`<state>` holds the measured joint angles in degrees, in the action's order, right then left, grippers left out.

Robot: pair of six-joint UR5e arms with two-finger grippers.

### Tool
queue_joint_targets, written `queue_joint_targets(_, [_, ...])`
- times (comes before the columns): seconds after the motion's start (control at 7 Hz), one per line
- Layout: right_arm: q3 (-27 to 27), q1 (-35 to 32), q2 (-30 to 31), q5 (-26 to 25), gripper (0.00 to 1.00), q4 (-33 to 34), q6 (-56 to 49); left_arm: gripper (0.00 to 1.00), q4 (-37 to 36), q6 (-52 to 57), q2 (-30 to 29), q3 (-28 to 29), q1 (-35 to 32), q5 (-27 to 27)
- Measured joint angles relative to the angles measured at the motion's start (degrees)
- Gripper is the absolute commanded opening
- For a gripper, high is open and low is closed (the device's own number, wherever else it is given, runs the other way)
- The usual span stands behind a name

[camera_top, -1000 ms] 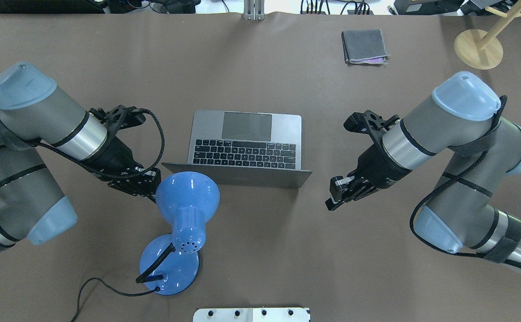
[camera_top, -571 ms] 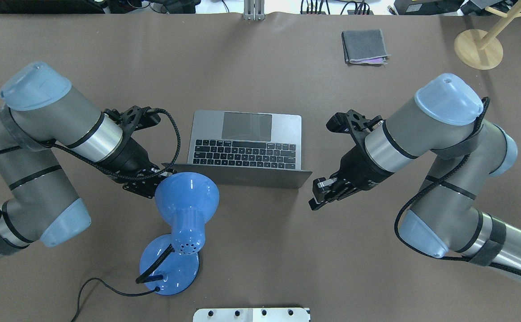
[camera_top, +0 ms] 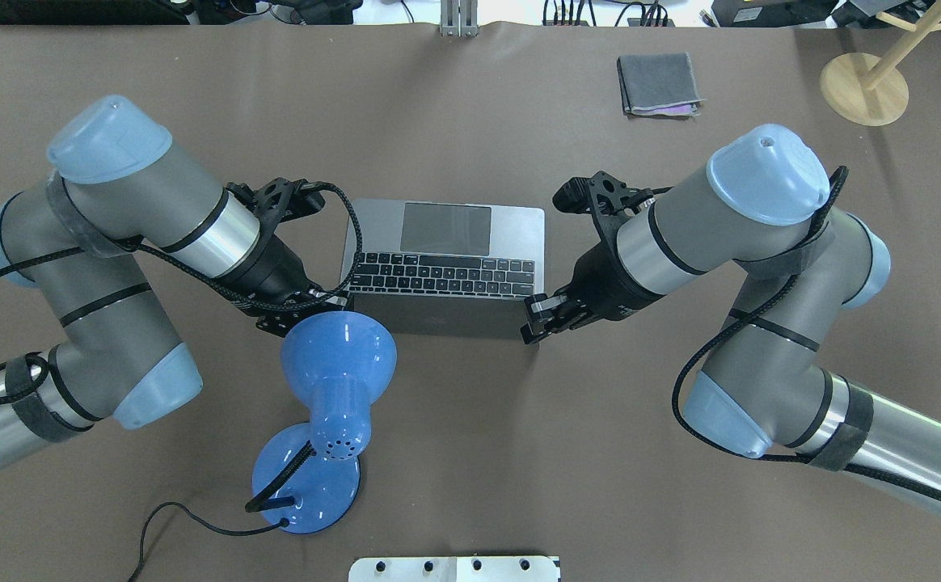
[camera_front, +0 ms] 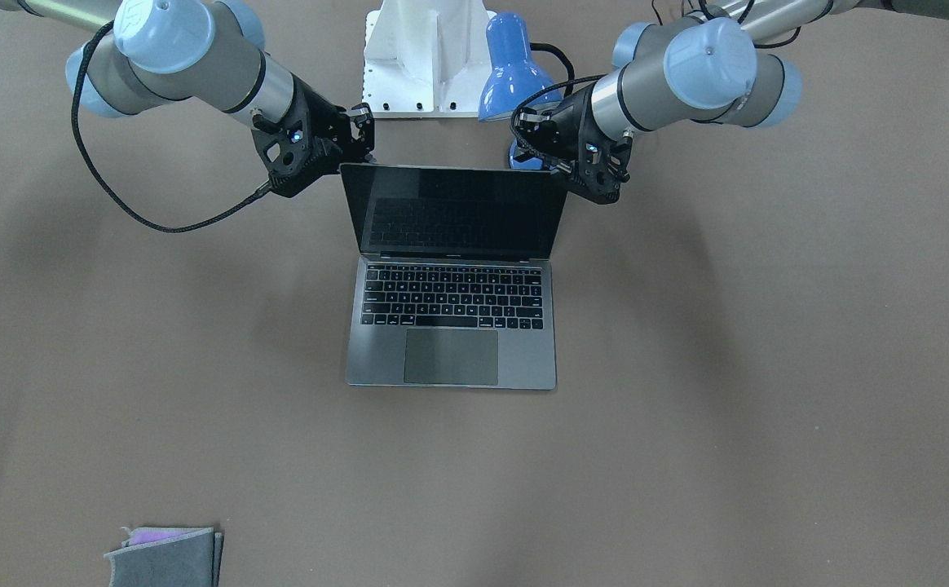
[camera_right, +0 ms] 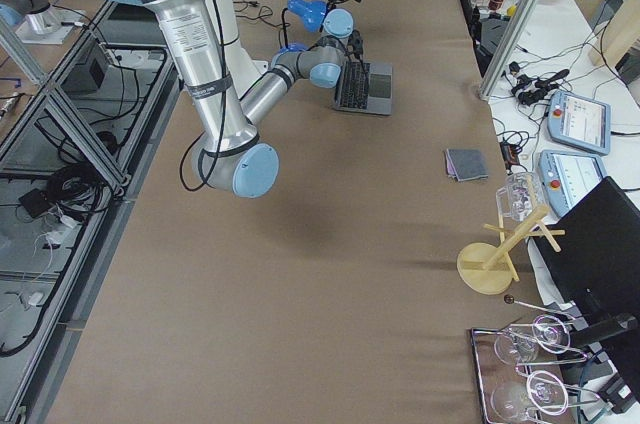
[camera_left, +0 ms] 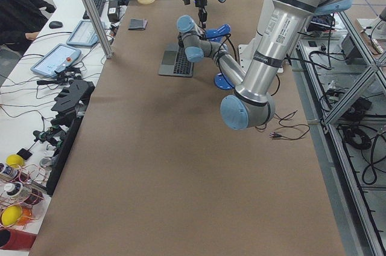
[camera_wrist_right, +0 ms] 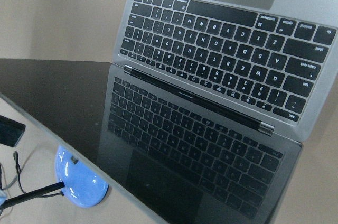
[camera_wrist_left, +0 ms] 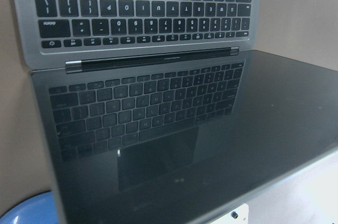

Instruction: Close laptop

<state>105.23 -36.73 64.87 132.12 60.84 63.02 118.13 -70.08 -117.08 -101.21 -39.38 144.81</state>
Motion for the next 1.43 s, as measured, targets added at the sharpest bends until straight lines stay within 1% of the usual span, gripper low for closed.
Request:
queue_joint_targets(0.29, [-0.71,-2.33,-0.56,-0.33,0.0,0.23,-0.07,0.0,-0.06,0.08,-2.5,2.07,-0.31,-3.39])
queue_joint_targets(0.71, [-5.55,-3.5,-4.43,-1.29,0.0,0.16,-0.15,0.0,0.09,0.44,-8.04,7.67,-2.59,-11.12])
queue_joint_targets(0.86, [-8.28,-3.75,-6.39,-2.21,0.0,0.08,-0.19,0.0,0.2,0.54,-9.34,9.67,-3.2,-12.0])
queue_joint_targets(1.0, [-12.14,-4.36,-8.94,-3.06,0.0,0.0,-0.33,0.0,0.45,0.6,-10.24,11.47,-3.64,-12.31])
queue_joint_targets(1.43, [-22.01,-6.64,-14.56,-5.32,0.0,-0.19,-0.83,0.0,5.5,0.56,-12.85,19.33,-3.9,-14.84])
